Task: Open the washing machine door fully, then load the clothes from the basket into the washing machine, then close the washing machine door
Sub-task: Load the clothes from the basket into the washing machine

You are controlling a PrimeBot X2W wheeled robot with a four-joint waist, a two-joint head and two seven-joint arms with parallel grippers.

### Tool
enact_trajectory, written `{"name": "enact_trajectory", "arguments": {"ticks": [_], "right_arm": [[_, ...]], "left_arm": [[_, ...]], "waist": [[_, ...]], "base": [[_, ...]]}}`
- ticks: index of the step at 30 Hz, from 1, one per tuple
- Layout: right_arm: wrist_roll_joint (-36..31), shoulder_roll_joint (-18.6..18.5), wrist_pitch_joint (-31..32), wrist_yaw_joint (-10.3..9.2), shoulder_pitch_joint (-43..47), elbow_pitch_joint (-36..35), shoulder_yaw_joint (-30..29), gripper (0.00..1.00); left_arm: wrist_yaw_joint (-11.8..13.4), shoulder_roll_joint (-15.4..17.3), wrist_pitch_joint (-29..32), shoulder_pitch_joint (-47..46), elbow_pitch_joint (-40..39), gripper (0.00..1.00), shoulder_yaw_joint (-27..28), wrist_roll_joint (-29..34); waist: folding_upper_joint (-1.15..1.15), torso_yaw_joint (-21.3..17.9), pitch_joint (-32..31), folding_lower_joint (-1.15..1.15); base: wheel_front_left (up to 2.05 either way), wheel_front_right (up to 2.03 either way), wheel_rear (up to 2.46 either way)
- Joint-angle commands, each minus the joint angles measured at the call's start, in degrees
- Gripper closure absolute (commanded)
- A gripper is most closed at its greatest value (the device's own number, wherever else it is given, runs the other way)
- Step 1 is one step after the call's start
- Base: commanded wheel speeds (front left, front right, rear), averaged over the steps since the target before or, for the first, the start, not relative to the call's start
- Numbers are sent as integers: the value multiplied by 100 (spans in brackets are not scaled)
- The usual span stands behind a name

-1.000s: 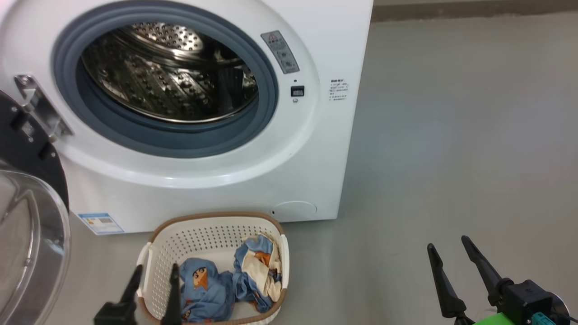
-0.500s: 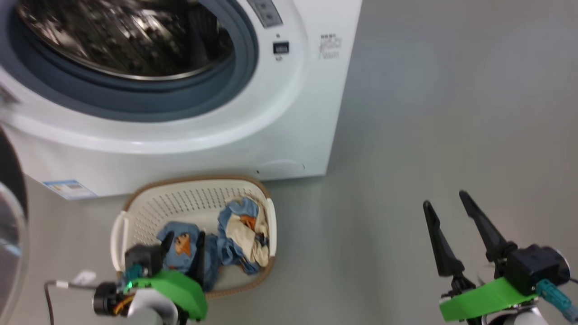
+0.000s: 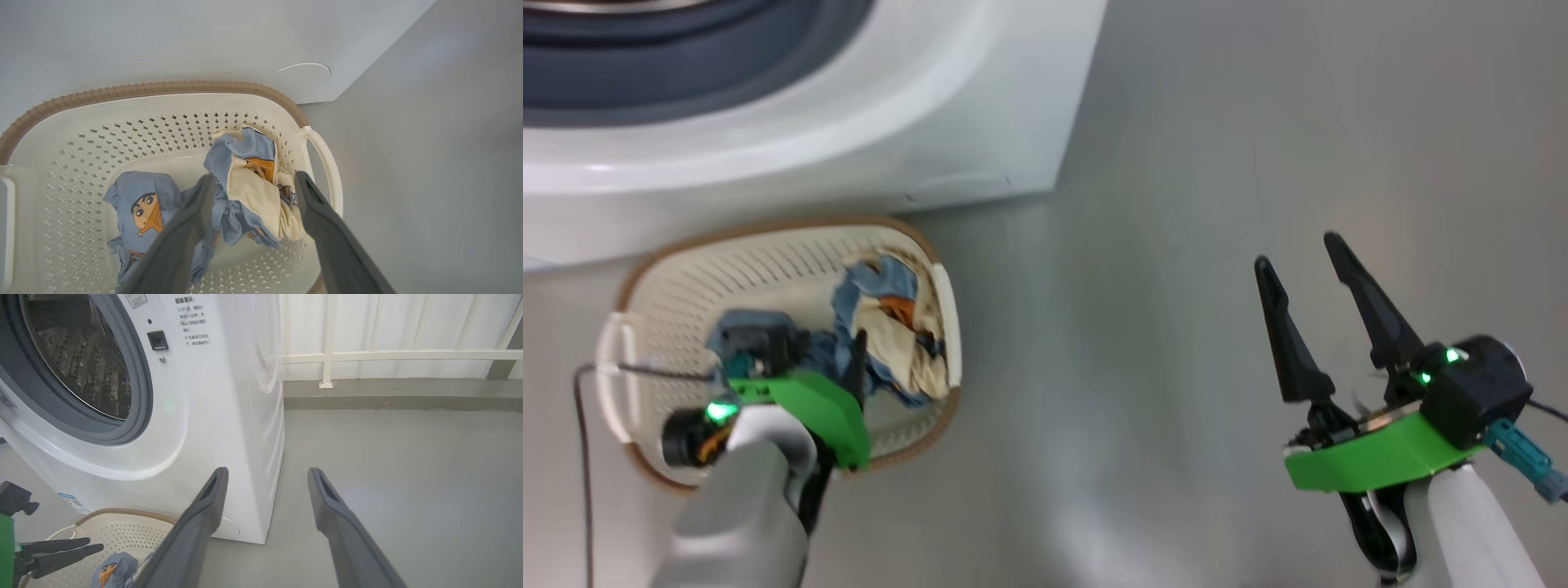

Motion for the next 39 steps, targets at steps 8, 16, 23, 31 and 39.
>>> {"name": "enact_trajectory", "arguments": {"ticks": [8,16,23,31,39], "right_arm": [[137,69,-67,9,-456,-247,237,0],[242,146,-68,9,-691,-326,353,0],[312,184,-68,9,-857,-349,461,0],[352,213,-68,9,-888,-331,516,0],[379,229,-69,9,-922,-301,537,0]], "left_arm": [[-51,464,8,-822,546,0,10,11],[10,724,220,-1357,801,0,115,-127],[145,933,455,-1656,896,0,224,-269],[264,1038,718,-1813,945,0,270,-384],[426,1067,829,-1838,962,100,269,-438]], "waist": [[0,-768,1522,0],[0,-978,2187,0],[0,-1121,2557,0],[0,-1195,2696,0],[0,-1218,2698,0]], "base": [[0,0,0],[0,0,0],[0,0,0],[0,0,0],[0,0,0]]}}
